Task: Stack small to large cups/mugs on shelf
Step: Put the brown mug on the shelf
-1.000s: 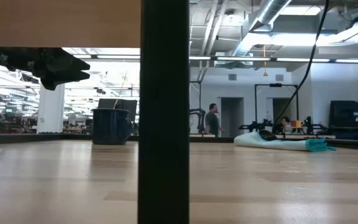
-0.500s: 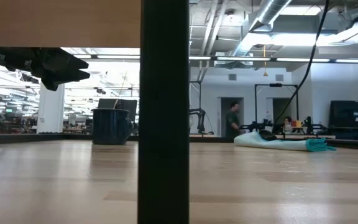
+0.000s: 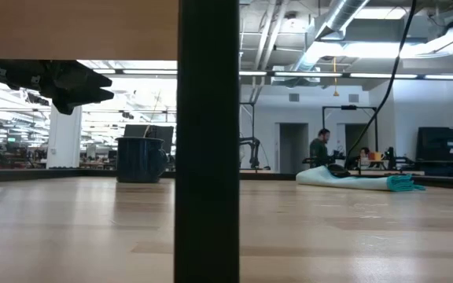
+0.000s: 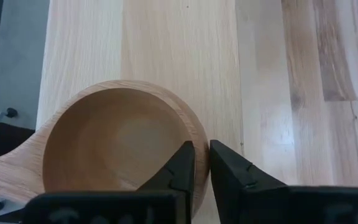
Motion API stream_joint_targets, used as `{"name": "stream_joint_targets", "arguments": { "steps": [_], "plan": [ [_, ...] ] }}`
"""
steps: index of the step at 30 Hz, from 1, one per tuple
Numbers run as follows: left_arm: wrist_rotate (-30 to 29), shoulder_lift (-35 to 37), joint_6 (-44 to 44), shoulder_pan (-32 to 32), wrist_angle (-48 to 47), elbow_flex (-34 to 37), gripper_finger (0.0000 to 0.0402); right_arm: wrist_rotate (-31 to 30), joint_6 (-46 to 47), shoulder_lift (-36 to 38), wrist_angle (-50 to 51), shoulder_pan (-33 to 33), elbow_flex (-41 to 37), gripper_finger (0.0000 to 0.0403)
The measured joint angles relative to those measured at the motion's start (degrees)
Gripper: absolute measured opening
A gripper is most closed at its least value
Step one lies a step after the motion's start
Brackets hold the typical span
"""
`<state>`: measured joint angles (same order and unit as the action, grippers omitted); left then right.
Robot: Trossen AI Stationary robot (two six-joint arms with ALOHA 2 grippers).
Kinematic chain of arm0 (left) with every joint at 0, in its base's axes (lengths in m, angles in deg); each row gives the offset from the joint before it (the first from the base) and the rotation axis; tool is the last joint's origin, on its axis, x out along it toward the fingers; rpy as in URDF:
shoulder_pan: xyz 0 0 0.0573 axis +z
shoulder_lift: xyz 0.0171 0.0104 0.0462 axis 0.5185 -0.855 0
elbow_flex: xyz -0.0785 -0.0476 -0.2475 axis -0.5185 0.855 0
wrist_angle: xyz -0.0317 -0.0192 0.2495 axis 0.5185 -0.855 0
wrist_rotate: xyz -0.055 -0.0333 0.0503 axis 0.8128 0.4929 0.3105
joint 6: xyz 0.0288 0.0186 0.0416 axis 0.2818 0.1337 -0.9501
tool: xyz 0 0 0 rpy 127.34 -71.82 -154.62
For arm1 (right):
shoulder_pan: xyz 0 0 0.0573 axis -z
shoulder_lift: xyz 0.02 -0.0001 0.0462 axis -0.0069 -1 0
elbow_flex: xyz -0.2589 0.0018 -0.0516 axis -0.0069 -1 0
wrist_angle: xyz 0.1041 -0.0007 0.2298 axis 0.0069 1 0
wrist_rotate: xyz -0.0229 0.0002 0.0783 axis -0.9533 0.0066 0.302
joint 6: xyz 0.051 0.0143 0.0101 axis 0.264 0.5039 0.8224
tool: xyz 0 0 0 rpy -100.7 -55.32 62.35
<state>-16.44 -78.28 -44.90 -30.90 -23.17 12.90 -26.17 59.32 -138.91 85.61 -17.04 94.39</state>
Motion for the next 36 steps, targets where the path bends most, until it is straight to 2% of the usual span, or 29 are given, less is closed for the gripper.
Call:
{"name": "stream_joint_targets", "arguments": {
  "steps": [7,11,15,26,36],
  "plan": [
    [0.08,0.0,0.0,0.01,0.04,0.0,0.0209,-0.05,0.0,0.0,-0.07,0.02,0.0,0.006],
    [2.38,0.0,0.04,0.02,0.0,0.0,0.0209,-0.03,-0.31,-0.02,-0.66,0.02,0.0,0.0063],
    [4.34,0.0,0.04,0.0,0.02,0.0,0.0209,0.24,-0.33,-0.04,-1.05,0.02,0.0,0.0081],
    [4.46,0.0,0.64,0.02,0.06,0.0,0.0209,0.33,0.39,-0.03,0.81,0.42,0.0,0.0138],
    [4.46,0.0,1.01,0.01,0.11,0.0,0.0209,0.39,0.55,-0.02,2.65,0.66,0.04,0.0159]
  ]
}}
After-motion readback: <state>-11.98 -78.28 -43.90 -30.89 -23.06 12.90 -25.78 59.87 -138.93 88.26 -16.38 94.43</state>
